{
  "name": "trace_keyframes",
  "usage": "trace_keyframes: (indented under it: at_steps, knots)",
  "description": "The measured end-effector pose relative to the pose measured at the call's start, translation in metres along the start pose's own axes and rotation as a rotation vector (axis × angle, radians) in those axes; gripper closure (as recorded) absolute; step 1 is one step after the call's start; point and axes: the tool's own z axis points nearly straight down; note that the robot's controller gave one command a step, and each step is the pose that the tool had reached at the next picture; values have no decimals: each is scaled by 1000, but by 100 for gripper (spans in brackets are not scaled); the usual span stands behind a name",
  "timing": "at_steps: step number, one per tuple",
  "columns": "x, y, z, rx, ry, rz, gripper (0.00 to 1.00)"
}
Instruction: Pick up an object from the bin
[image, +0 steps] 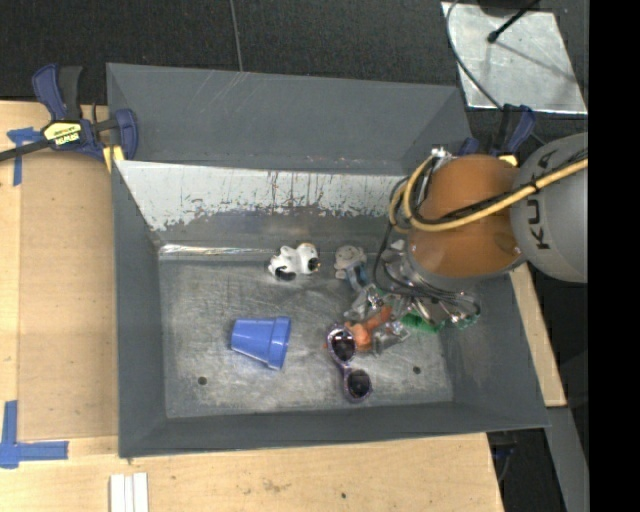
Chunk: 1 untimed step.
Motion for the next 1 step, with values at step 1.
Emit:
trace_keyframes:
  at_steps: [1]
  knots:
    - [-1,-1,-22,4,-3,2,100]
